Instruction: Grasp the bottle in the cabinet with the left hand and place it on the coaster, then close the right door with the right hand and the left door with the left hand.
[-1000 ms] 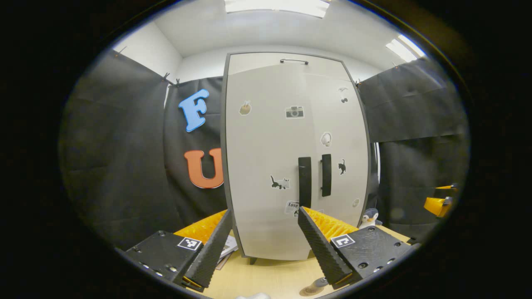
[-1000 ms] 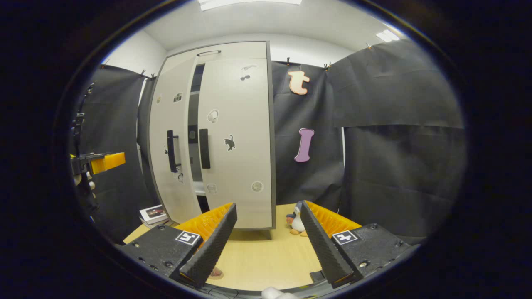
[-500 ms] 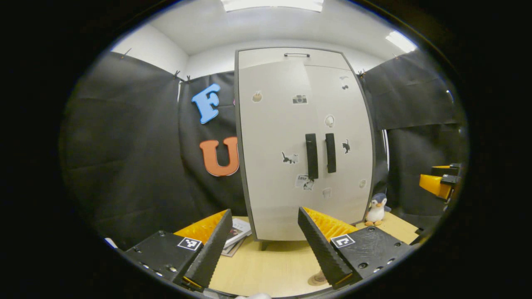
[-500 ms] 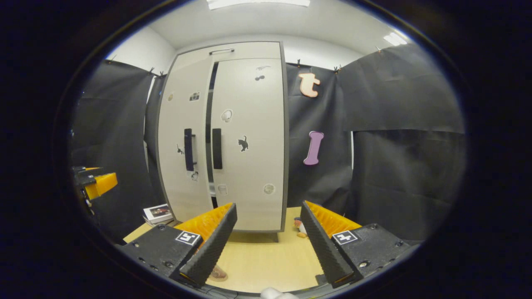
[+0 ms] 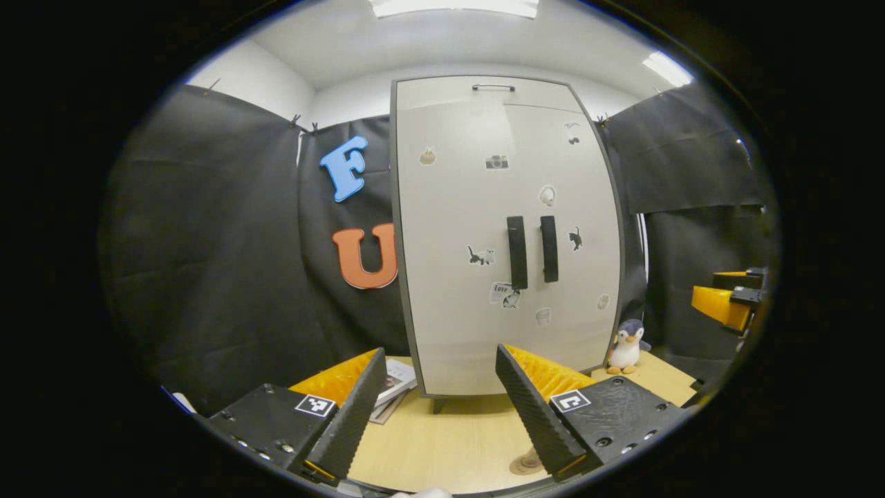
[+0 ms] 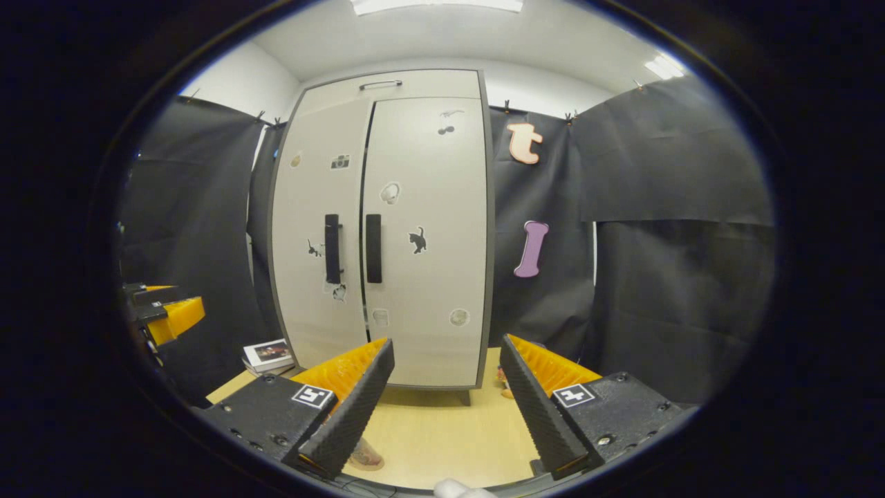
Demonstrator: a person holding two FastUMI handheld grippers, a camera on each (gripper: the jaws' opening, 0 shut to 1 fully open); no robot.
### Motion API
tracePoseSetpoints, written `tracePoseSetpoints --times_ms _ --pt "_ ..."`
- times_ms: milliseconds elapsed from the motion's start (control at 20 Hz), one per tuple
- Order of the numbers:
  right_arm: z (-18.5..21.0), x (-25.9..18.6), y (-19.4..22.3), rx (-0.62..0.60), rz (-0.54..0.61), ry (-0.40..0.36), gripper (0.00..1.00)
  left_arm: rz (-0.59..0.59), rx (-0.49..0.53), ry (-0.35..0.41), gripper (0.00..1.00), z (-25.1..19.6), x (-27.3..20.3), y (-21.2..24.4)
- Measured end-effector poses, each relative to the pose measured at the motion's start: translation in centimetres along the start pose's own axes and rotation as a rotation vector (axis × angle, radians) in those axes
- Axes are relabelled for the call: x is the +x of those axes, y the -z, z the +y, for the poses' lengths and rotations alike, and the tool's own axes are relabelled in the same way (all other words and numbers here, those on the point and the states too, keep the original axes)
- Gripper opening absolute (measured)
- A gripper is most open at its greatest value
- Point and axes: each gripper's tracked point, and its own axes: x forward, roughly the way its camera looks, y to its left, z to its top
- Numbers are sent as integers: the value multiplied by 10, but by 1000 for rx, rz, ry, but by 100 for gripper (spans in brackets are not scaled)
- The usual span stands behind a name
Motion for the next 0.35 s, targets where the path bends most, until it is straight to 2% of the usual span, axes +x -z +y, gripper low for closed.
tracePoseSetpoints --times_ms 350 --pt "3 0 3 -8 2 -1 100 -16 -11 8 97 -6 -5 -4"
